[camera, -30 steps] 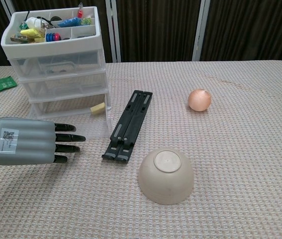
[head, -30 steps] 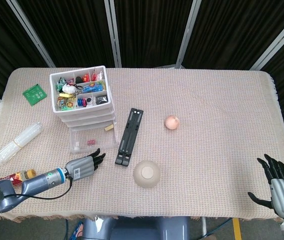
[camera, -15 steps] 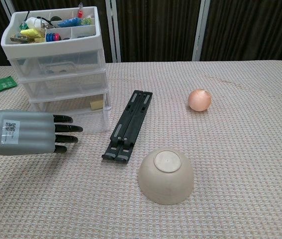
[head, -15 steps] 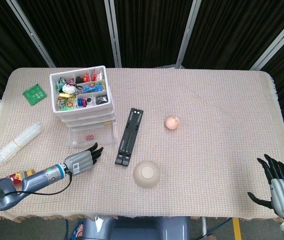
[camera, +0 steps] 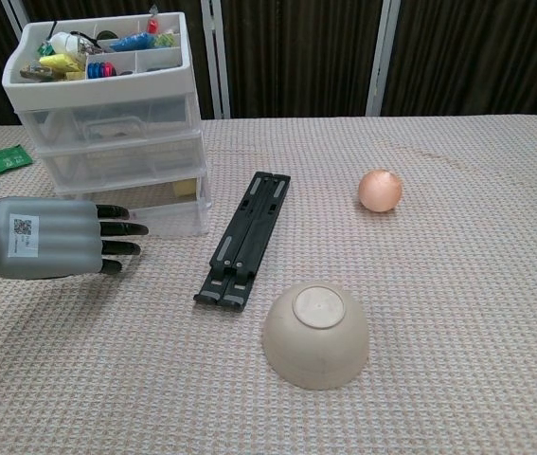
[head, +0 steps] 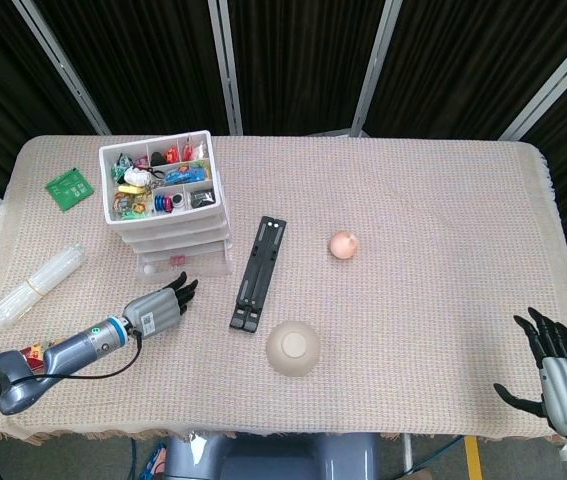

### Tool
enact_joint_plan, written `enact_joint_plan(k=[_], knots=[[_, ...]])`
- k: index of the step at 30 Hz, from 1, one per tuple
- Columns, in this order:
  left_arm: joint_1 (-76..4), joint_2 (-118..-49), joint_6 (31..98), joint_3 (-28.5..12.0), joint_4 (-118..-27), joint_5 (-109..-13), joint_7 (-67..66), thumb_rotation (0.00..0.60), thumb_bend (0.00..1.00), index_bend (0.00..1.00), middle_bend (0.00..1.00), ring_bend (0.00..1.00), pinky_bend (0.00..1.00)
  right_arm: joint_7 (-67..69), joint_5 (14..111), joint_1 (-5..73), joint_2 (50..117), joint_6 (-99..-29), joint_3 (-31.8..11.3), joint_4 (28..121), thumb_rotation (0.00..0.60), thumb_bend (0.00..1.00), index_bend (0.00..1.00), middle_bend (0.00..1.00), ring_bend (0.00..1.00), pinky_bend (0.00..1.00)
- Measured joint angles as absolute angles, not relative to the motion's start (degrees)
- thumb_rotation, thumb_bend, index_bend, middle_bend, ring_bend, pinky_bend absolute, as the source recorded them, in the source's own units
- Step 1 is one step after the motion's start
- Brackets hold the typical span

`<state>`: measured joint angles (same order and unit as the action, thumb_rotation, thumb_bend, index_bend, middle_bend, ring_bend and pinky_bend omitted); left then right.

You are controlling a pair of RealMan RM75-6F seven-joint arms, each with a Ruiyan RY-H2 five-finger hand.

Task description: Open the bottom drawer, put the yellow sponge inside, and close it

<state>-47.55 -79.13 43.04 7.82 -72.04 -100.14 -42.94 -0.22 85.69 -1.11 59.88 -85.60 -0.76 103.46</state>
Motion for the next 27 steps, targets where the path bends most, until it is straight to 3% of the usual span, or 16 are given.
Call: enact_joint_plan(k=[27], knots=[[-47.0,-81.8,39.7,3.6,-65.7,-91.4,-46.0,0.600,0.50,0.32,0.13,0.03,0.13,0.2,85.2,-1.3,59.9,-85.9,-1.1,103.4,0.600,0.06,0.11,0.00,0.00,0.00]])
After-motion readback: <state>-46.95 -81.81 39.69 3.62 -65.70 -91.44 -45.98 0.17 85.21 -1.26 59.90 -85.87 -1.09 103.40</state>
